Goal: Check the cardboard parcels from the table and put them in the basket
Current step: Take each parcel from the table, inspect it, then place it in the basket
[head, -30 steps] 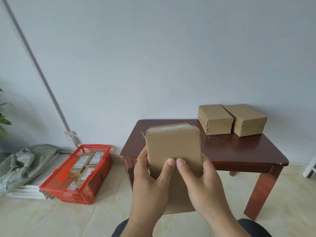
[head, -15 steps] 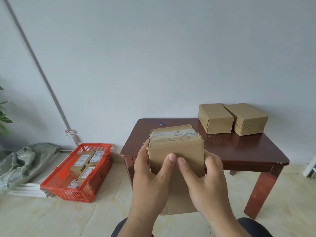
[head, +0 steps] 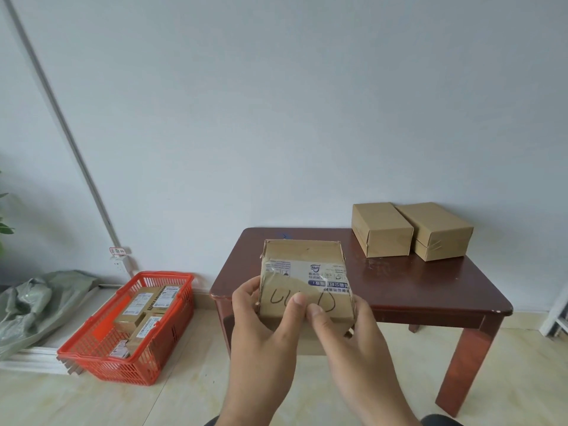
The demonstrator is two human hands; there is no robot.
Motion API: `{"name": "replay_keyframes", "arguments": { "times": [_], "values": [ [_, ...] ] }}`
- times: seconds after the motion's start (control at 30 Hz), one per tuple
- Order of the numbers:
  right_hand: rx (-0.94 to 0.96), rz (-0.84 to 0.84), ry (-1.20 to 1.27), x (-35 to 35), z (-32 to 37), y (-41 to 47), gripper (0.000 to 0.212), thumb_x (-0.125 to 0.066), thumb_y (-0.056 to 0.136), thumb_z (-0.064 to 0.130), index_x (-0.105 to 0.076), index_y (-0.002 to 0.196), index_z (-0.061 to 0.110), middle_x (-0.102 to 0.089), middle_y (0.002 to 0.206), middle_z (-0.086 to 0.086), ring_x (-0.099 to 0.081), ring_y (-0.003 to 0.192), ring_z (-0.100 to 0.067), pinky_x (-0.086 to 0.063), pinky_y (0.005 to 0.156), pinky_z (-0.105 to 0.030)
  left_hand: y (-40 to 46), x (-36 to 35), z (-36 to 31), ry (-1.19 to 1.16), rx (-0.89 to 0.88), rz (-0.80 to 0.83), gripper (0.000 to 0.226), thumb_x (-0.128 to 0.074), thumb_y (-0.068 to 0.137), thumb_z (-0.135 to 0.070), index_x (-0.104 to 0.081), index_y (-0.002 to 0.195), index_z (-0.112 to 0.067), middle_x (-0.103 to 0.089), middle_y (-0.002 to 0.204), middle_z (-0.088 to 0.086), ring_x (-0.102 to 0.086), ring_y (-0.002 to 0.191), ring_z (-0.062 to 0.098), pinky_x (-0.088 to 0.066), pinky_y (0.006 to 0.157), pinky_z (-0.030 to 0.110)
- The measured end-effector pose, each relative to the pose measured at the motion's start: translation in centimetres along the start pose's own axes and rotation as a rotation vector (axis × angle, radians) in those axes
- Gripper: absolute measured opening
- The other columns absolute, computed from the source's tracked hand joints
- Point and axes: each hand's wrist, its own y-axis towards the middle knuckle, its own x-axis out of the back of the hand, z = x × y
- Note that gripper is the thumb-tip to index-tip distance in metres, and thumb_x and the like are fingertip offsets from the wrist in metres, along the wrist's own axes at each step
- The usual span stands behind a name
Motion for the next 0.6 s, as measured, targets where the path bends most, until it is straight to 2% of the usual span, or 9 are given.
{"name": "replay_keyframes", "arguments": {
  "times": [0.07,0.17,0.2,0.27,0.33,0.4,0.43,0.5,0.6],
  "values": [
    [0.020,0.011,-0.003,0.0,-0.1,0.2,0.051,-0.081,0.080,0.058,-0.063,0.125,0.040,-0.074,0.119,0.016,-0.068,0.110,0.002,-0.053,0.097,-0.030,0.0,0.0,0.5,0.037,-0.004,-0.001,0.049,-0.079,0.081,-0.049,-0.047,0.118,-0.048,-0.066,0.110,-0.037,-0.071,0.083,0.010,-0.055,0.071,0.037],
    [0.022,0.009,-0.009,0.4,0.6,1.1,0.044,-0.080,0.089,0.042,-0.059,0.127,0.039,-0.077,0.107,0.021,-0.068,0.095,0.012,-0.048,0.080,-0.013,-0.4,-0.1,1.6,0.124,-0.083,0.012,0.057,-0.085,0.085,-0.024,-0.048,0.123,-0.045,-0.066,0.111,-0.037,-0.070,0.098,-0.005,-0.056,0.081,0.019],
    [0.025,0.013,-0.016,0.6,0.7,1.3,0.043,-0.079,0.090,0.042,-0.059,0.128,0.040,-0.077,0.104,0.024,-0.068,0.094,0.013,-0.049,0.080,-0.013,-0.5,-0.2,1.8,0.144,-0.096,0.016,0.061,-0.086,0.084,-0.022,-0.048,0.126,-0.045,-0.067,0.113,-0.034,-0.068,0.102,-0.007,-0.053,0.084,0.014],
    [0.041,0.012,-0.043,0.6,0.8,1.5,0.043,-0.078,0.089,0.048,-0.061,0.129,0.043,-0.076,0.109,0.025,-0.068,0.101,0.010,-0.053,0.094,-0.024,-0.4,-0.3,2.0,0.128,-0.081,0.025,0.067,-0.087,0.084,-0.023,-0.046,0.133,-0.041,-0.068,0.118,-0.027,-0.066,0.107,-0.010,-0.050,0.087,0.008],
    [0.065,0.014,-0.096,0.5,0.4,1.2,0.055,-0.076,0.083,0.065,-0.060,0.132,0.047,-0.073,0.121,0.019,-0.067,0.113,0.004,-0.053,0.104,-0.035,0.3,0.0,2.0,0.097,-0.049,0.042,0.075,-0.088,0.081,-0.040,-0.045,0.143,-0.035,-0.065,0.130,-0.022,-0.064,0.117,-0.007,-0.051,0.099,0.015],
    [0.089,0.010,-0.121,0.4,-0.2,0.8,0.072,-0.072,0.073,0.080,-0.057,0.136,0.048,-0.068,0.128,0.017,-0.064,0.119,0.001,-0.054,0.104,-0.036,1.0,0.3,2.0,0.109,-0.051,0.045,0.080,-0.081,0.075,-0.061,-0.050,0.146,-0.040,-0.065,0.136,-0.014,-0.062,0.128,0.006,-0.051,0.110,0.035],
    [0.093,0.005,-0.122,0.4,-0.3,0.7,0.075,-0.073,0.072,0.082,-0.056,0.137,0.048,-0.066,0.130,0.018,-0.064,0.119,0.000,-0.054,0.102,-0.035,1.2,0.4,1.9,0.129,-0.059,0.042,0.072,-0.078,0.075,-0.064,-0.055,0.141,-0.046,-0.067,0.134,-0.011,-0.063,0.128,0.009,-0.051,0.110,0.040],
    [0.101,-0.008,-0.129,0.4,-0.6,0.5,0.071,-0.077,0.074,0.074,-0.055,0.136,0.046,-0.064,0.131,0.017,-0.063,0.119,0.000,-0.055,0.100,-0.033,1.3,0.5,1.9,0.157,-0.087,0.036,0.055,-0.076,0.079,-0.063,-0.062,0.131,-0.050,-0.069,0.126,-0.012,-0.063,0.125,0.011,-0.052,0.107,0.042],
    [0.106,-0.037,-0.160,0.4,-0.6,0.7,0.057,-0.081,0.078,0.063,-0.058,0.127,0.045,-0.065,0.124,0.016,-0.065,0.113,-0.001,-0.056,0.095,-0.033,0.8,0.3,2.1,0.165,-0.084,-0.005,0.039,-0.079,0.084,-0.055,-0.062,0.120,-0.057,-0.062,0.118,-0.024,-0.060,0.122,0.006,-0.054,0.103,0.042]
  ]
}}
